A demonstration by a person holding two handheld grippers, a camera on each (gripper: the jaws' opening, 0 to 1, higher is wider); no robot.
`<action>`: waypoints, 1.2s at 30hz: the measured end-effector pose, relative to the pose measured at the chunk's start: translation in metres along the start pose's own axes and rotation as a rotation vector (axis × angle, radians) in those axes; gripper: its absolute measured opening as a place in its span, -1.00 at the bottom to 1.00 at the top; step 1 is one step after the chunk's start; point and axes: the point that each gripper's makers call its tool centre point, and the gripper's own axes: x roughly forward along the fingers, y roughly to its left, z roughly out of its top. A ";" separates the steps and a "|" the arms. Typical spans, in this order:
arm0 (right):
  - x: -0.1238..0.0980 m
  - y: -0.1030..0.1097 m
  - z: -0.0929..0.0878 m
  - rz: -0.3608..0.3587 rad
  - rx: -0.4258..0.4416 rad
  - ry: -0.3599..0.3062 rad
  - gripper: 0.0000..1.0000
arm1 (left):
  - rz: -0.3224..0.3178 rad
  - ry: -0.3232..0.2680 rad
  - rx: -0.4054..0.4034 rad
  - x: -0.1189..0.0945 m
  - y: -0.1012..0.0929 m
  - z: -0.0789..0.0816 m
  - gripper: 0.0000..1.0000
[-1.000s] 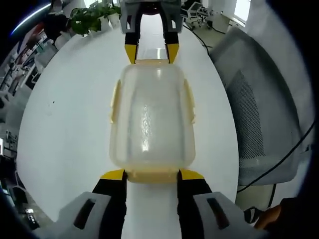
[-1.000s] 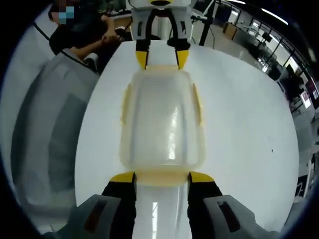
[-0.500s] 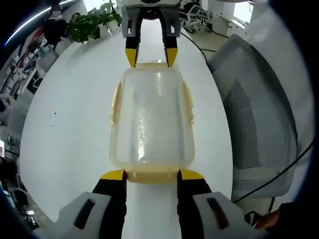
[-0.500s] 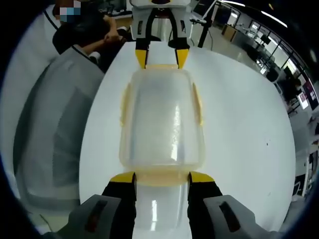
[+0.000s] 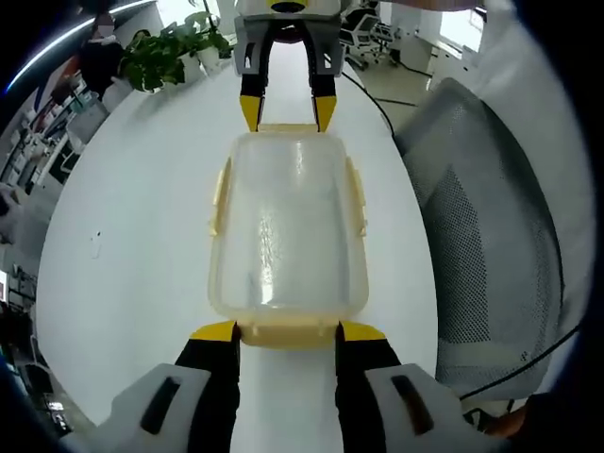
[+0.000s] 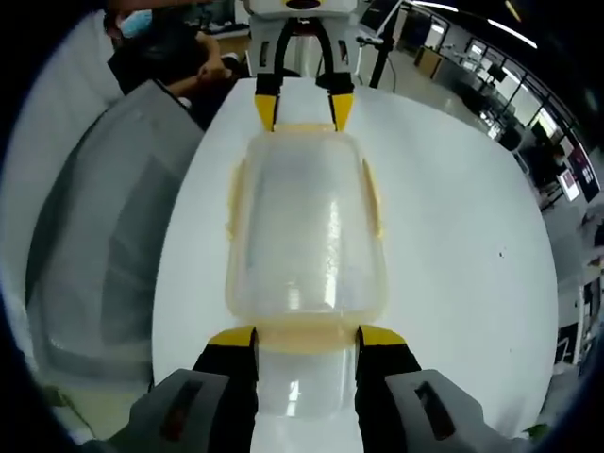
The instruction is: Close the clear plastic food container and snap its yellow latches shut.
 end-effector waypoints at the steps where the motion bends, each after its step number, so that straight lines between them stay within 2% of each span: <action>1: -0.001 0.001 -0.002 0.003 0.005 -0.005 -0.23 | 0.000 -0.007 0.004 -0.001 0.000 0.002 -0.24; 7: -0.004 0.003 -0.013 0.005 0.010 -0.010 -0.23 | -0.005 -0.018 0.010 0.003 -0.002 0.014 -0.25; 23: -0.020 -0.002 -0.044 0.007 0.033 0.016 -0.23 | -0.022 -0.036 0.029 0.019 0.008 0.046 -0.25; 36: -0.027 0.001 -0.067 0.025 0.048 0.036 -0.23 | -0.038 -0.054 0.031 0.031 0.006 0.066 -0.24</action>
